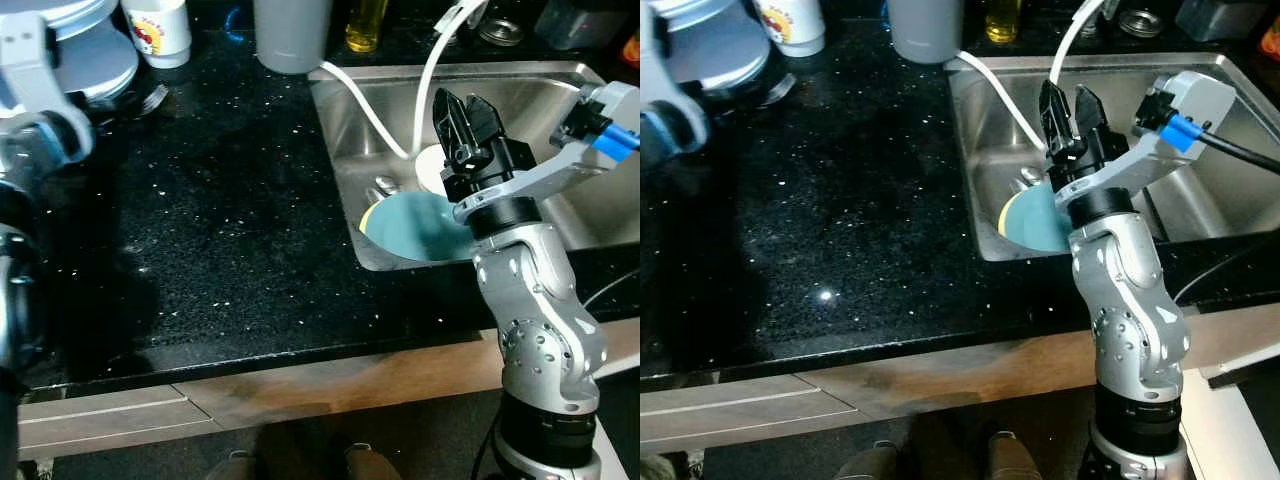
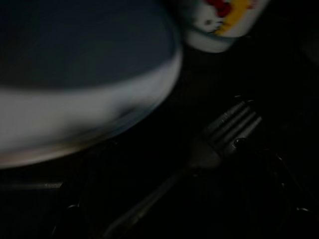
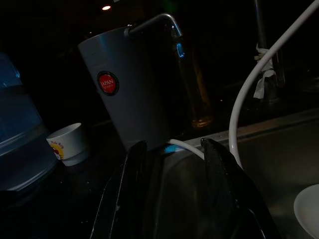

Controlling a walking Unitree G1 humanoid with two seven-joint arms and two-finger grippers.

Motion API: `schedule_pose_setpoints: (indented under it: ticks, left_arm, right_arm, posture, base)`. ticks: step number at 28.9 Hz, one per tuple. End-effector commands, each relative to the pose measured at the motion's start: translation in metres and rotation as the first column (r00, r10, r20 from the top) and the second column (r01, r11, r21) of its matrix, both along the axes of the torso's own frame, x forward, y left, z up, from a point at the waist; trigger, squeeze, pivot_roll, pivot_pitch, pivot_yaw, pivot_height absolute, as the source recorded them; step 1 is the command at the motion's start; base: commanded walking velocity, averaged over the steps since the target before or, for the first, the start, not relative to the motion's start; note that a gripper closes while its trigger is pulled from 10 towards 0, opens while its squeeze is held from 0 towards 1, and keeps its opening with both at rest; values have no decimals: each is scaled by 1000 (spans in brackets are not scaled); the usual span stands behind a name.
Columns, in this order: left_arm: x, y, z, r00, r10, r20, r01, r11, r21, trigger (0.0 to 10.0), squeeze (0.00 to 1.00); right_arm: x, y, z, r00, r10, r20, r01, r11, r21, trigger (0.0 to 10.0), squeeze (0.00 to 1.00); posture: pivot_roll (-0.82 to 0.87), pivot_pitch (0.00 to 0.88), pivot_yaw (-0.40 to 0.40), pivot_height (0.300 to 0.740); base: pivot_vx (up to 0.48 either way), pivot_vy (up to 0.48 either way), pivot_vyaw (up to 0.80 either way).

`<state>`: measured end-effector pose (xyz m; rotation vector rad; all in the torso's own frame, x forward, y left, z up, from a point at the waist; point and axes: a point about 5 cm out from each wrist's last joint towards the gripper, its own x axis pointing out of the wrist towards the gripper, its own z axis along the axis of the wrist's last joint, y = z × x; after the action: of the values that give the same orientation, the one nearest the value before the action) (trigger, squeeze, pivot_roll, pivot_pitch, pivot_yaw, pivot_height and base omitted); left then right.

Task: Kitchen organization

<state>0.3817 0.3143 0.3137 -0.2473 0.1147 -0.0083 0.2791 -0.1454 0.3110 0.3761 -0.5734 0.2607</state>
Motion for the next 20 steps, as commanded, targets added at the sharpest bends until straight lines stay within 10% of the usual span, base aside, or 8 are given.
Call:
schedule_pose_setpoints:
  ticks: [1, 6, 14, 18, 20]
  left_arm:
    - [-13, 19, -36, 984, 40, -176, -54, 996, -73, 10000, 0]
    - [-14, 7, -45, 970, -71, -234, 36, 988, -149, 10000, 0]
    - [-31, -41, -81, 840, -330, -430, 285, 944, -168, 10000, 0]
    - [-44, -52, -86, 810, -349, -471, 343, 934, -102, 0, 0]
    - [-47, -49, -92, 806, -311, -504, 341, 939, -34, 0, 0]
  right_arm:
    - [-5, 0, 1, 1000, 0, 18, 0, 1000, -7, 10000, 0]
    - [-3, 1, 1, 1000, 0, 22, 0, 1000, -6, 10000, 0]
    - [2, 3, 3, 999, 8, 35, -8, 1000, -9, 10000, 0]
    - [3, 2, 2, 999, 6, 40, -6, 1000, -5, 10000, 0]
    - [5, 3, 2, 999, 6, 42, -6, 1000, -2, 10000, 0]
  posture:
    - [129, 278, -7, 740]
    - [135, 269, -7, 740]
    - [154, 247, -8, 740]
    - [169, 232, -5, 740]
    - [172, 227, -4, 740]
  base:
    - [0, 0, 0]
    - [0, 0, 0]
    - [0, 0, 0]
    - [0, 0, 0]
    - [0, 0, 0]
